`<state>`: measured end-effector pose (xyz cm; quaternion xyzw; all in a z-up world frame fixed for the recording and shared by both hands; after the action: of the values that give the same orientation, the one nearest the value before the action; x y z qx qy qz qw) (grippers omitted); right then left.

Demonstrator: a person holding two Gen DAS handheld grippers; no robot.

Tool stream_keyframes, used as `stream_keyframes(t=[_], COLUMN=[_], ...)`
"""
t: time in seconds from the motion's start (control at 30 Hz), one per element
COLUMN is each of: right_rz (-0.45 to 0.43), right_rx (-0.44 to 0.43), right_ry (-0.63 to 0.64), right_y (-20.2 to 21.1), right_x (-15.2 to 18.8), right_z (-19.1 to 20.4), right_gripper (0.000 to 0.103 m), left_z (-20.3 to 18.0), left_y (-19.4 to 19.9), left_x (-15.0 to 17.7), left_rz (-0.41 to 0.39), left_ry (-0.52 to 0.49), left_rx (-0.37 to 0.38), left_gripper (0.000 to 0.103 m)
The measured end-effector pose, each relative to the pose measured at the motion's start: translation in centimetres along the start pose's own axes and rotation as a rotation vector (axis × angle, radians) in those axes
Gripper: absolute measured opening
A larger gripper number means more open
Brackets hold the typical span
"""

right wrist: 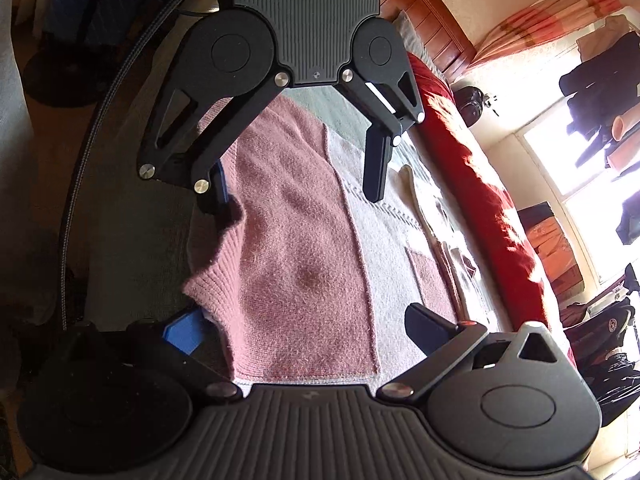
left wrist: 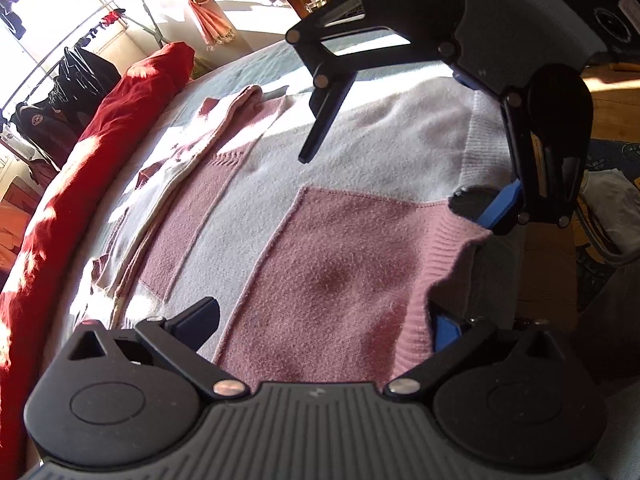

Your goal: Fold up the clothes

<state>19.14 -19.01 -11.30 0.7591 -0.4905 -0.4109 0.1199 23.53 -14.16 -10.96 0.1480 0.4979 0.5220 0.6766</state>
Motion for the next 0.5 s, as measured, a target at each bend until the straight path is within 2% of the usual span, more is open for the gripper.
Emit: stream_keyframes(t=[0.2,0.37,0.5], right_rz=[0.005,-0.019,-0.039], right_rx=[0.09,0.155,0.215], right_ry=[-0.019,-0.007,-0.013], right_y=[-1.4,-0.6,0.6], right_x=[-0.7,-1.0,-1.4], right_z=[-1.1,-2.2,-3.2], right_gripper=[0.103,0.103,0.103], left_z=[-0.2,-1.4,-1.5], left_y=[0.9,1.1,0.2], left_x=[0.0,0.2,0.7], left_rz=[-0.005,-0.011,0.005], left_ry=[0.003,-0.024,-0.046], left_rx=[0.025,0.056,0.021], left_gripper=[0.102,0.102,0.102])
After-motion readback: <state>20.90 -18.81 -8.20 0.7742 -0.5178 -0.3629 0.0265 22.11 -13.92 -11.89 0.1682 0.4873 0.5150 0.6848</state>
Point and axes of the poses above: each gripper's, at about its wrist camera, not at the fingertips, and y roughly against the way its jaws point, z to its left, x to its underside, the point moved 8 cm from there along -y, roughly the way its jaws point, and after that the axes turned 3 degrees about -z, right-handed, at the moved point
